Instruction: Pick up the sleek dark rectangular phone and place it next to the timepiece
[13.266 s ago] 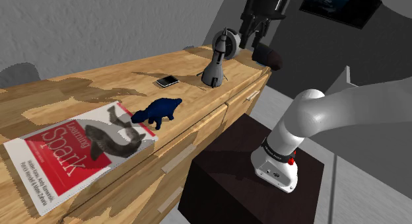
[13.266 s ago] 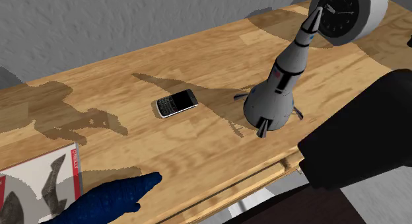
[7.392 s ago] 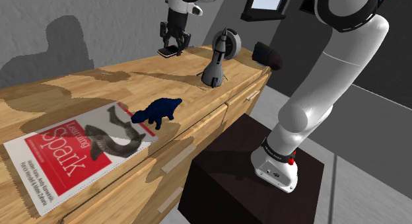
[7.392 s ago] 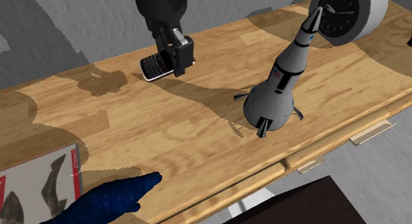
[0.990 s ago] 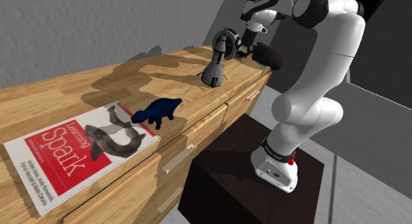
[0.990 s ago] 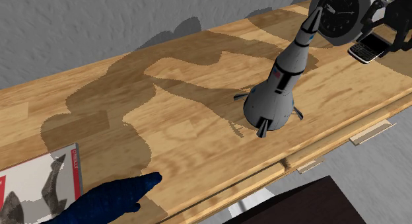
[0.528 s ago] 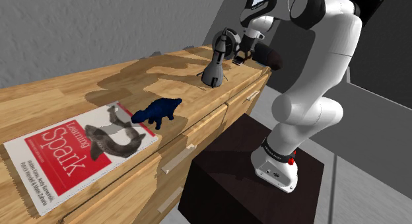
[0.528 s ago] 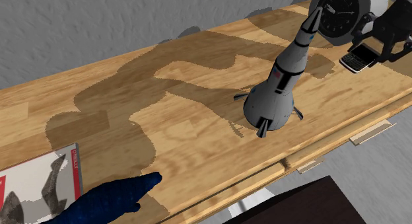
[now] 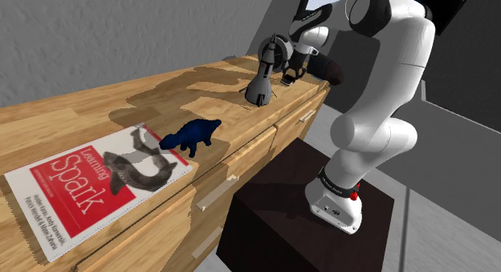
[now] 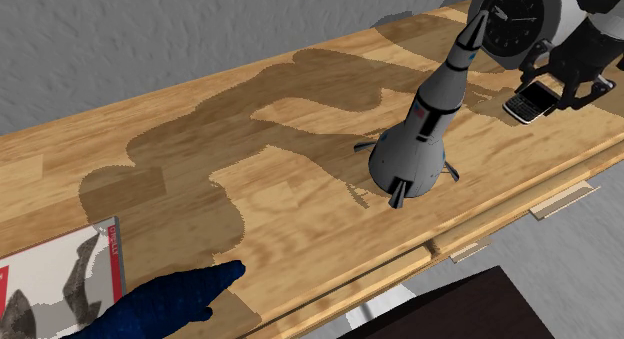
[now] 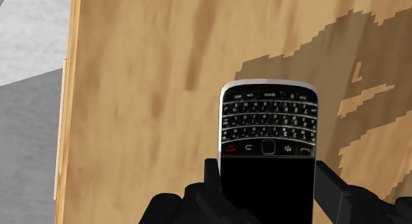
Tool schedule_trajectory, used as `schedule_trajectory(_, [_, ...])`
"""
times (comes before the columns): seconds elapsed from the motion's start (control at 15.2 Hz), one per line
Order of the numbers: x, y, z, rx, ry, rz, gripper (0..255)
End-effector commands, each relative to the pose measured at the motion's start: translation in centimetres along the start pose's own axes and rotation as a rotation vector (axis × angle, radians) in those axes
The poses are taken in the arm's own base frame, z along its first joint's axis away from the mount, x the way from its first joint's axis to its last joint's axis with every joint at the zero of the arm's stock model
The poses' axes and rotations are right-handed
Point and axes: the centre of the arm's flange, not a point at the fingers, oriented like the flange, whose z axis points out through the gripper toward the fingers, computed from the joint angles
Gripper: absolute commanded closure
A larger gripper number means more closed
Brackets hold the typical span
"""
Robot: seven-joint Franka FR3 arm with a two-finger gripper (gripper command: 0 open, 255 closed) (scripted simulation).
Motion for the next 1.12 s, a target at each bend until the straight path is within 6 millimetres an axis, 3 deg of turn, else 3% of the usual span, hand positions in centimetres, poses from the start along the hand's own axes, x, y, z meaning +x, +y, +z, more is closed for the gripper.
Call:
schedule_trajectory(0.0, [0.0,0.0,0.2,0.0,0.001,0.0,255])
schedule_trajectory(0.33, [0.0,0.0,0.2,0.0,0.001,0.0,255])
schedule_trajectory(0.4, [0.0,0.0,0.2,0.0,0.001,0.0,0])
schedule_trajectory(0.73, [0.0,0.0,0.2,0.0,0.001,0.0,0])
schedule_trajectory(0.99, [0.0,0.0,-4.8,0.0,0.001,0.0,0])
schedule_trajectory(1.06, [0.0,0.0,-4.8,0.0,0.001,0.0,0])
